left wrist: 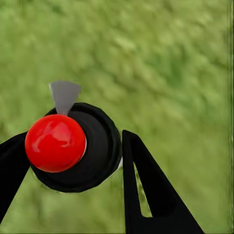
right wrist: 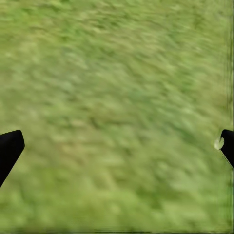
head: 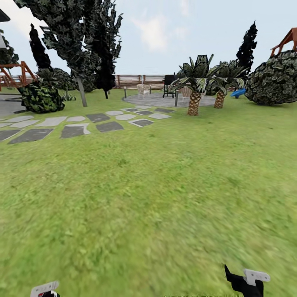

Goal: In the garden, pick up the pesticide atomizer on the floor and spray pesticide onto both trees until each tree trunk is fully covered.

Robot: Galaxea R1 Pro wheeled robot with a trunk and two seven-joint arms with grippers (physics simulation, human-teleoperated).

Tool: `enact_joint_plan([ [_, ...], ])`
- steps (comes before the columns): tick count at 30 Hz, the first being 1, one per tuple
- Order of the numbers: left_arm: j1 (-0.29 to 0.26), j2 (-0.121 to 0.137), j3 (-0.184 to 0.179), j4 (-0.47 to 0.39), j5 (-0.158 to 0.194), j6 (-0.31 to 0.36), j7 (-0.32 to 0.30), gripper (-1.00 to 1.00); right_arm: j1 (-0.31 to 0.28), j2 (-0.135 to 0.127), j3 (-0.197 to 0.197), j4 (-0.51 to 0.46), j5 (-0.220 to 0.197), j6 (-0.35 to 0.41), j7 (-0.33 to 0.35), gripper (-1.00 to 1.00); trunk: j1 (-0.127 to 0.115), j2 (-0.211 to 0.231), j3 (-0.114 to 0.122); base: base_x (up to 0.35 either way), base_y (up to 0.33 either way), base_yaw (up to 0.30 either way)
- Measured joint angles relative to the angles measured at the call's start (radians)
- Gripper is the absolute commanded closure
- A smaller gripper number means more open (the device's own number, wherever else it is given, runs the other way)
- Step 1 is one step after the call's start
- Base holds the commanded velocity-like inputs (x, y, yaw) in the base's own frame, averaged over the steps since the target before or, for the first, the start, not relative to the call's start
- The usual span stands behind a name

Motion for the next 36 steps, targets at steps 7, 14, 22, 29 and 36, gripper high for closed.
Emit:
enact_joint_plan([
  [7, 0.0, 0.0, -0.001, 0.0, 0.0, 0.0, -0.001, 1.0, 0.0, 0.0, 0.0, 0.0, 0.0, 0.0, 0.0, -1.0, 0.0, 0.0, 0.0, 0.0, 0.0, -0.3],
  [14, 0.0, 0.0, -0.001, 0.0, 0.0, 0.0, -0.003, 1.0, 0.0, 0.0, 0.0, 0.0, 0.0, 0.0, 0.0, -1.0, 0.0, 0.0, 0.0, 0.0, 0.0, -0.3],
  [22, 0.0, -0.002, -0.002, 0.001, 0.0, 0.0, -0.002, 1.0, 0.0, 0.0, 0.0, 0.0, 0.0, 0.0, 0.0, -1.0, 0.0, 0.0, 0.0, 0.0, 0.0, -0.3],
  [29, 0.0, -0.003, -0.003, 0.0, -0.001, -0.001, -0.002, 1.0, 0.0, 0.0, 0.0, 0.0, 0.0, 0.0, 0.0, -1.0, 0.0, 0.0, 0.0, 0.0, 0.0, -0.3],
  [36, 0.0, -0.003, -0.002, 0.0, 0.0, 0.0, -0.002, 1.0, 0.0, 0.0, 0.0, 0.0, 0.0, 0.0, 0.0, -1.0, -0.015, 0.028, 0.012, 0.0, 0.0, -0.3],
])
